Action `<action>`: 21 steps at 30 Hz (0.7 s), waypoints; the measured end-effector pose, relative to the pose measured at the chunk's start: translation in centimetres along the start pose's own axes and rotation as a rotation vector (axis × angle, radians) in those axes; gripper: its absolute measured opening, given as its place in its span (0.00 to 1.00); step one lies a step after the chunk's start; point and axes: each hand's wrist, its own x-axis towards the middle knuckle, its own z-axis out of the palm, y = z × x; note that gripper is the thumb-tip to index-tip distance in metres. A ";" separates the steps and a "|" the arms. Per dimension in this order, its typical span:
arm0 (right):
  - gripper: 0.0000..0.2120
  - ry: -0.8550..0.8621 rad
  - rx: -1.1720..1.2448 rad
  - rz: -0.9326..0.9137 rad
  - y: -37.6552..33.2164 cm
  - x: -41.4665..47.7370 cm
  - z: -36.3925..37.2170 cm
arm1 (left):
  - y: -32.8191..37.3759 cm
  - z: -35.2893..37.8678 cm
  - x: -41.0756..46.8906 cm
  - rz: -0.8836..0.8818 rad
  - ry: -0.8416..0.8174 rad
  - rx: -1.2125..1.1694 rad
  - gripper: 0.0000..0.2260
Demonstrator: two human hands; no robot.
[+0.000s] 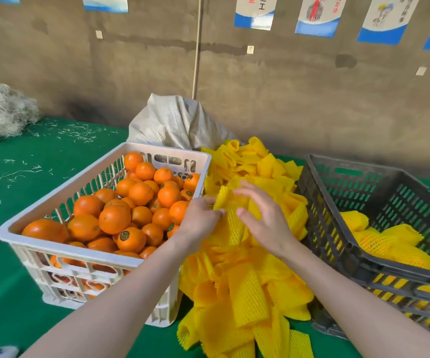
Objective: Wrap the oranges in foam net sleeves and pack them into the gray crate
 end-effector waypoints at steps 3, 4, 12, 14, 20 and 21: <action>0.17 0.119 -0.110 0.038 -0.7 2.5 1.5 | 0.0 -1.2 -0.6 0.090 -0.078 0.007 0.04; 0.15 0.129 -0.155 0.046 -0.8 3.3 2.2 | -0.1 -1.7 -0.6 0.112 -0.087 0.010 0.04; 0.13 0.103 -0.251 -0.122 -4.1 6.2 7.5 | 0.1 -11.1 3.2 -0.072 -0.141 -0.098 0.07; 0.13 0.050 -0.191 -0.123 -5.2 6.7 8.4 | -1.0 -13.7 4.9 -0.033 -0.126 0.399 0.08; 0.11 -0.035 -0.079 -0.140 -6.2 7.4 9.9 | -3.8 -14.5 5.2 -0.095 -0.470 1.588 0.16; 0.11 -0.037 -0.066 -0.137 -6.1 7.3 9.9 | -4.0 -14.3 5.2 -0.090 -0.481 1.650 0.17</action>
